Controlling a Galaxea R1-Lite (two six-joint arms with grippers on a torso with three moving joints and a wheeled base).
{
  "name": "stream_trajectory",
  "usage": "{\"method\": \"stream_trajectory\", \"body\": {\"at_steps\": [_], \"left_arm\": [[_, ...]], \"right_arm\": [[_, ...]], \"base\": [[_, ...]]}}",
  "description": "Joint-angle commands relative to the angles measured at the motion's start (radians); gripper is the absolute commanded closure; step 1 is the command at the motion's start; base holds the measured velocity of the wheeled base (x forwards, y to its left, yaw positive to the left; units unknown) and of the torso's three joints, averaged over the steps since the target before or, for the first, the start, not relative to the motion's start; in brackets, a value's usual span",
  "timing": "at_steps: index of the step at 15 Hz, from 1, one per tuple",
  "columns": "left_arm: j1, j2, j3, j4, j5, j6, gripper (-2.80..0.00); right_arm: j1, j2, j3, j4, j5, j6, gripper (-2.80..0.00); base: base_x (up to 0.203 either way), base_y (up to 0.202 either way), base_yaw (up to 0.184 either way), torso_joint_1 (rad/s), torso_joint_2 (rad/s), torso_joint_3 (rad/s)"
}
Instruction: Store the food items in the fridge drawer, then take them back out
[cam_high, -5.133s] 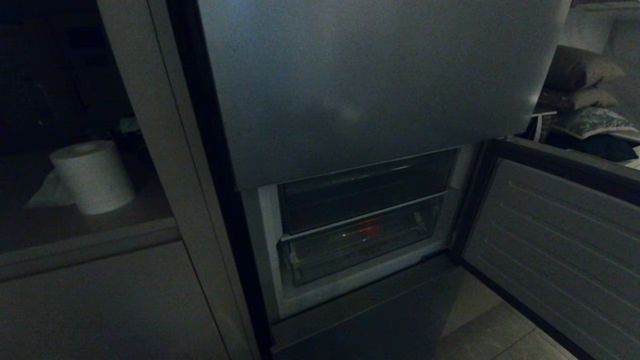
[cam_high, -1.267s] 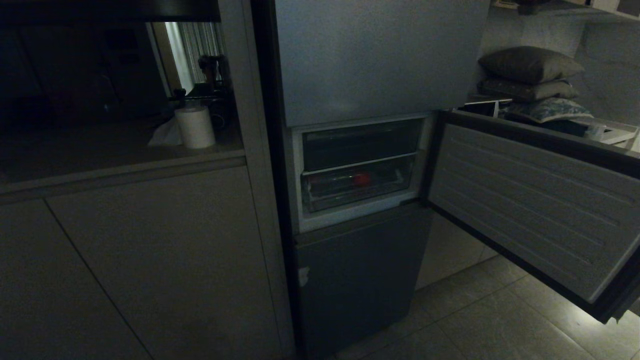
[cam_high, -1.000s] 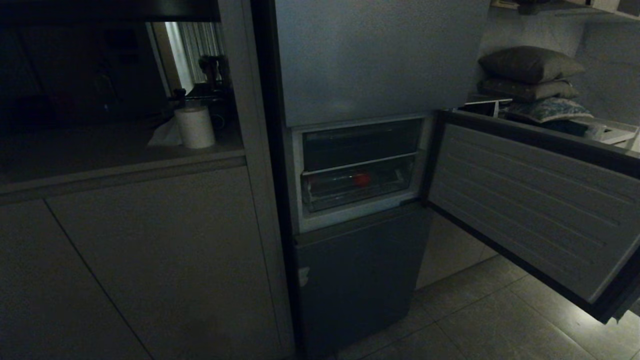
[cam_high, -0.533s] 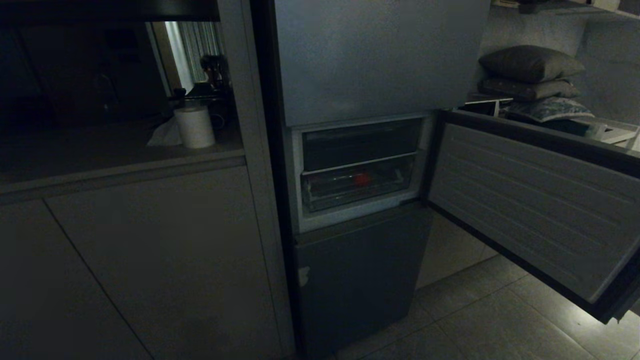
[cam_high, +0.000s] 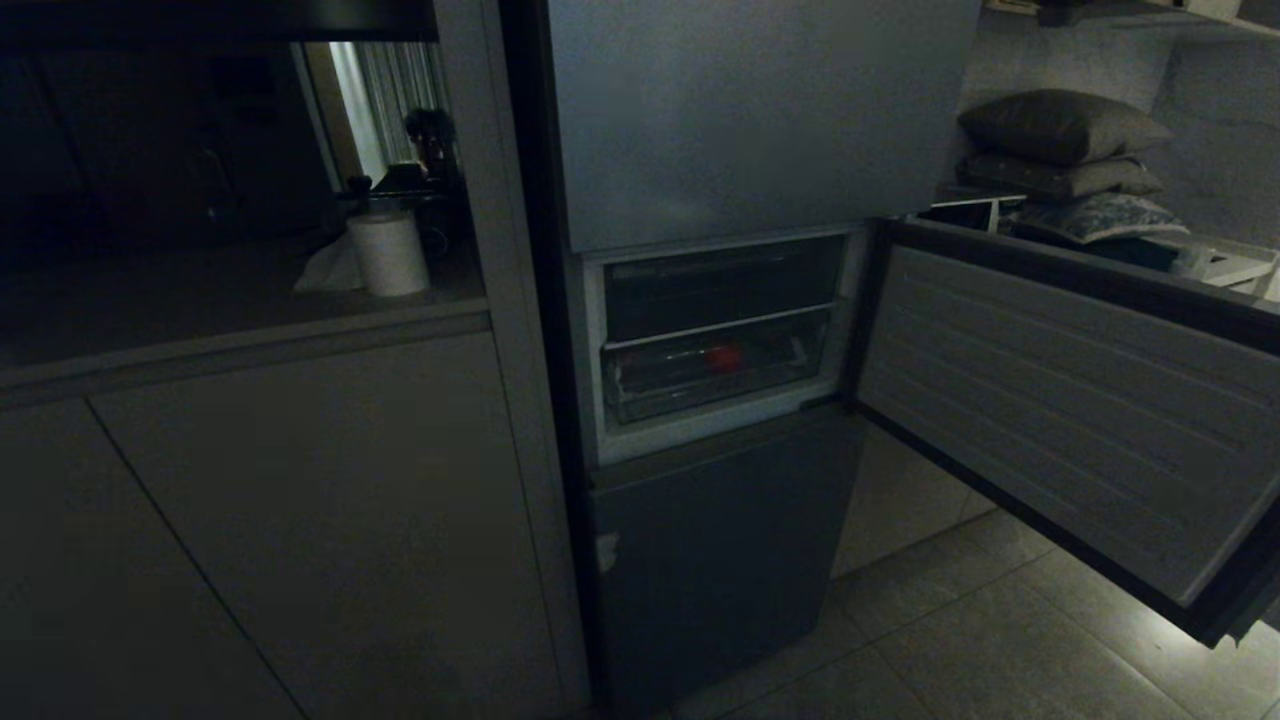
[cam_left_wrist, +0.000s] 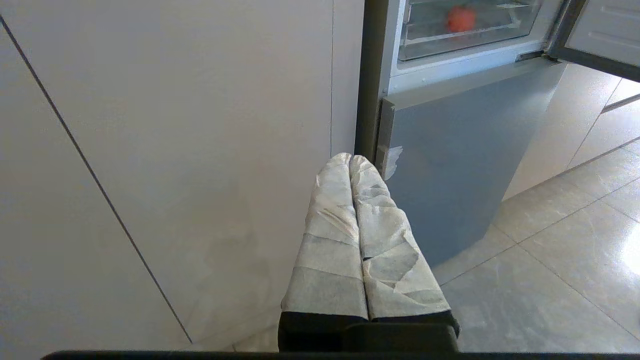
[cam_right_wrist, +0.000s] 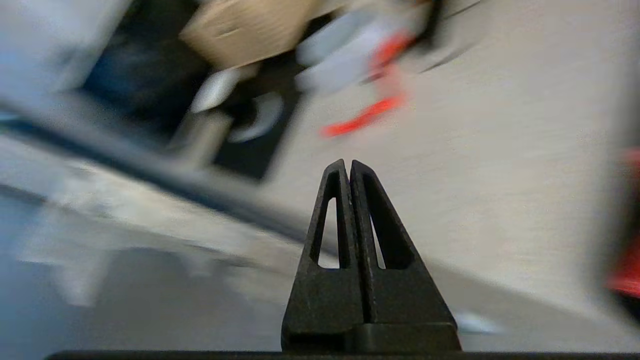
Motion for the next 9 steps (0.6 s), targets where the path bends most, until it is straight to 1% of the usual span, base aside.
{"method": "stream_trajectory", "body": {"at_steps": [1,2,3,5,6,7,9], "left_arm": [[0.0,0.0,0.0,0.0,0.0,-0.001,0.0],[0.0,0.0,0.0,0.0,0.0,-0.001,0.0],[0.0,0.0,0.0,0.0,0.0,-0.001,0.0],[0.0,0.0,0.0,0.0,0.0,-0.001,0.0],[0.0,0.0,0.0,0.0,0.0,-0.001,0.0],[0.0,0.0,0.0,0.0,0.0,-0.001,0.0],[0.0,0.0,0.0,0.0,0.0,-0.001,0.0]], "right_arm": [[0.016,0.042,-0.023,-0.023,0.062,0.057,0.0],[0.031,0.057,-0.025,-0.057,0.068,0.092,0.0],[0.038,0.061,-0.017,-0.067,0.082,0.11,0.0],[0.045,0.042,0.012,-0.066,0.128,0.117,0.0],[0.047,0.035,0.021,-0.067,0.138,0.115,0.0],[0.047,0.003,0.058,-0.07,0.15,0.112,0.0],[0.037,-0.126,0.146,-0.073,0.194,0.112,0.0]], "base": [[0.0,0.0,0.0,0.0,0.0,0.0],[0.0,0.0,0.0,0.0,0.0,0.0],[0.0,0.0,0.0,0.0,0.0,0.0],[0.0,0.0,0.0,0.0,0.0,0.0],[0.0,0.0,0.0,0.0,0.0,0.0],[0.0,0.0,0.0,0.0,0.0,0.0],[0.0,0.0,0.0,0.0,0.0,0.0]]}}
